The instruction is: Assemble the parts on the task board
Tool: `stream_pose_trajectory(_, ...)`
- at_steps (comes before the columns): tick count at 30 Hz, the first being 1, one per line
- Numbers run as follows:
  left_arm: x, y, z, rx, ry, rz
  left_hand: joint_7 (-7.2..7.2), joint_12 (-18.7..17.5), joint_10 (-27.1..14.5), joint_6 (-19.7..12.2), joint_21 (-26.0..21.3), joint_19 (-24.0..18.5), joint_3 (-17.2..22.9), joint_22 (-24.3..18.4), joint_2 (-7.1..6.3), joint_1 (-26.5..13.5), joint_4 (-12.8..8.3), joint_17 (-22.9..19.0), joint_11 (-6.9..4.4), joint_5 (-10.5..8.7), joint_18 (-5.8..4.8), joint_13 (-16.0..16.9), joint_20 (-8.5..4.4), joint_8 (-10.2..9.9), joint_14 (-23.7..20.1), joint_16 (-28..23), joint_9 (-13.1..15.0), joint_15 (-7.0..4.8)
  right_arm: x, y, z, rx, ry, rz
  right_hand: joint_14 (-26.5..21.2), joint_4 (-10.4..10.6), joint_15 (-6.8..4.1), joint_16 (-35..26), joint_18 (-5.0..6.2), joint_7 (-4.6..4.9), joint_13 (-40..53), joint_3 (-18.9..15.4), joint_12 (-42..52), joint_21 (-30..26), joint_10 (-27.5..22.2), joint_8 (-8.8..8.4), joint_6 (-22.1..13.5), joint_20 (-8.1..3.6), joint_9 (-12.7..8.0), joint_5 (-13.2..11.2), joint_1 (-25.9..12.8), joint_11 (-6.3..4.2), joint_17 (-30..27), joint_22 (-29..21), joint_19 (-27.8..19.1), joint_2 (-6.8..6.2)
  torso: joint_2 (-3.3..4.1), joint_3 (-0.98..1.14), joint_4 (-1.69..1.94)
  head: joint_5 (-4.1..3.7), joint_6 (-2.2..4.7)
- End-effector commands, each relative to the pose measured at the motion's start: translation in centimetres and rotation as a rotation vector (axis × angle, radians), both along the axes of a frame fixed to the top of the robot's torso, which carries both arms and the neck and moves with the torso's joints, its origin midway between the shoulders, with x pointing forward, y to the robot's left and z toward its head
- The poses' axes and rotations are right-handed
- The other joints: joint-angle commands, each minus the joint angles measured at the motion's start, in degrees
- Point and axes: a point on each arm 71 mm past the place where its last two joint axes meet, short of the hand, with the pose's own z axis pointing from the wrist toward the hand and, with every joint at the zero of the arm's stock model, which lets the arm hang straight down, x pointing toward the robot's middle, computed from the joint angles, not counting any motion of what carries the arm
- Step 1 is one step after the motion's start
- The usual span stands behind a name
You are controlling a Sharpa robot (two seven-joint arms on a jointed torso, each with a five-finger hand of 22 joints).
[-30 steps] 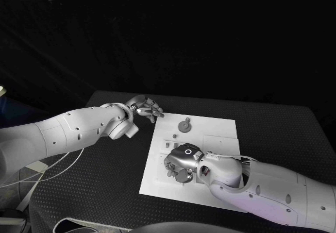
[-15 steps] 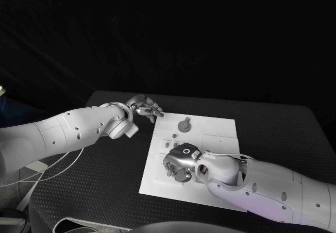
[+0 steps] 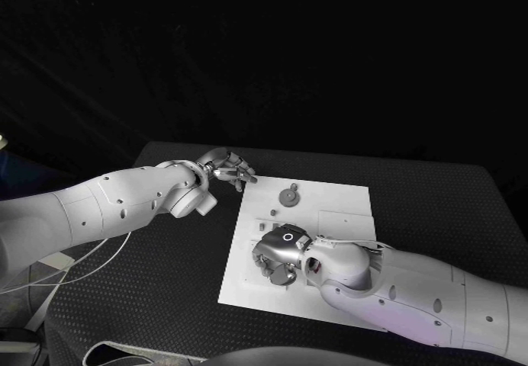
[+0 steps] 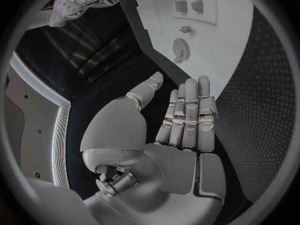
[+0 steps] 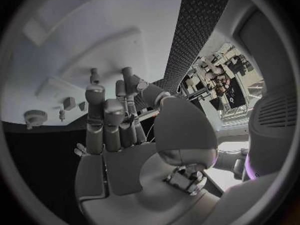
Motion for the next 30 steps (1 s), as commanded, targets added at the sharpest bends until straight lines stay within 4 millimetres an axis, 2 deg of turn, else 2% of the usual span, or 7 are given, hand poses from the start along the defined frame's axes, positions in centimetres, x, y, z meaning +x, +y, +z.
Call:
stream_pose_trajectory(1,0.0,-0.2,0.1,-0.009,0.002,-0.011,0.05,0.30,0.01,-0.43,-0.19,0.33,-0.29,-0.03,-0.02,-0.33,0.14,0.09,0.33,-0.11,0.63,0.09,-0.11,0.40,-0.10,-0.22,-0.05,0.01,-0.4,-0.1,-1.0,-0.047,0.033,0.007,-0.57,0.01,-0.79,0.06,4.91,0.25,0.00,0.21,-0.01,0.18,2.60,0.29,0.38,-0.27,0.65,0.19,-0.11,-0.91,-0.05,1.13,-0.26,0.40,-0.01,-0.01,-0.01,0.00,0.01)
stream_pose_trajectory(4,0.0,-0.1,0.1,-0.008,0.002,-0.009,0.05,0.30,0.01,-0.43,-0.20,0.33,-0.30,-0.03,-0.02,-0.34,0.15,0.09,0.33,-0.11,0.62,0.09,-0.10,0.40,-0.09,-0.22,-0.06,0.01,-0.3,-0.3,-1.0,-0.042,0.043,0.001,-0.57,0.01,-0.61,0.01,4.91,0.43,0.00,0.00,-0.37,0.15,2.14,0.05,0.00,-0.21,0.56,0.18,-0.43,-0.72,-0.09,1.12,-0.43,-0.22,-0.02,0.01,0.00,-0.01,0.00)
stream_pose_trajectory(10,0.0,0.0,0.1,-0.007,0.004,-0.007,0.05,0.30,0.00,-0.43,-0.21,0.34,-0.31,-0.02,-0.03,-0.35,0.15,0.10,0.33,-0.11,0.62,0.09,-0.10,0.41,-0.10,-0.23,-0.06,0.01,0.0,-1.0,-0.9,-0.014,0.046,-0.021,-0.48,0.32,0.00,-0.03,4.91,1.27,-0.15,-0.97,-1.47,0.15,0.60,-1.21,-2.09,-0.20,0.05,0.18,-1.71,-0.09,-0.13,1.04,-0.32,-3.49,-0.02,0.03,-0.06,0.08,-0.08)
stream_pose_trajectory(14,0.0,0.0,0.1,-0.006,0.005,-0.006,0.06,0.29,-0.01,-0.45,-0.22,0.33,-0.32,-0.02,-0.06,-0.36,0.16,0.11,0.34,-0.12,0.62,0.10,-0.10,0.41,-0.10,-0.24,-0.07,0.02,0.0,-0.9,-0.7,0.031,0.045,-0.028,-0.31,0.98,1.80,0.11,4.91,2.82,-1.29,-1.79,-4.13,0.03,-3.67,-3.58,-6.32,-0.29,-1.12,0.15,-3.59,1.75,-0.13,0.93,-0.07,-5.93,0.01,0.08,-0.07,0.05,-0.02)
stream_pose_trajectory(19,0.0,0.0,0.1,-0.006,0.004,-0.005,0.06,0.29,-0.02,-0.46,-0.23,0.33,-0.33,-0.02,-0.07,-0.37,0.16,0.11,0.34,-0.11,0.62,0.10,-0.10,0.41,-0.11,-0.25,-0.07,0.02,0.1,-1.3,-0.4,0.075,0.036,-0.041,-0.57,0.99,3.38,0.19,4.91,3.33,-2.75,-3.57,-5.61,-0.26,-7.65,-5.39,-10.20,-0.46,-2.16,0.17,-4.75,3.40,-0.17,0.86,-0.19,-7.49,-0.01,0.12,-0.05,-0.02,-0.03)
stream_pose_trajectory(26,0.0,0.1,0.1,-0.004,0.004,-0.002,0.07,0.28,-0.03,-0.47,-0.24,0.33,-0.34,-0.02,-0.06,-0.39,0.18,0.12,0.35,-0.11,0.61,0.10,-0.09,0.41,-0.11,-0.26,-0.08,0.02,0.1,-2.1,0.3,0.135,0.024,-0.053,-0.79,2.87,4.21,0.27,4.91,3.64,-4.08,-4.07,-5.34,-0.67,-9.86,-5.68,-11.62,-0.52,-2.66,0.20,-5.94,4.22,-0.31,0.74,-0.16,-10.23,-0.01,0.11,-0.12,-0.09,0.09)
stream_pose_trajectory(30,0.0,0.2,0.1,-0.004,0.003,0.000,0.07,0.28,-0.03,-0.48,-0.25,0.34,-0.35,-0.01,-0.06,-0.40,0.20,0.13,0.35,-0.11,0.61,0.10,-0.09,0.41,-0.11,-0.26,-0.08,0.03,0.2,-2.8,1.6,0.189,0.002,-0.063,-0.80,3.69,4.20,0.40,4.91,3.76,-4.43,-3.75,-5.23,-0.77,-9.93,-5.50,-11.72,-0.73,-2.74,0.18,-5.82,4.23,-0.34,0.72,0.00,-10.79,-0.02,0.16,-0.08,-0.19,0.32)
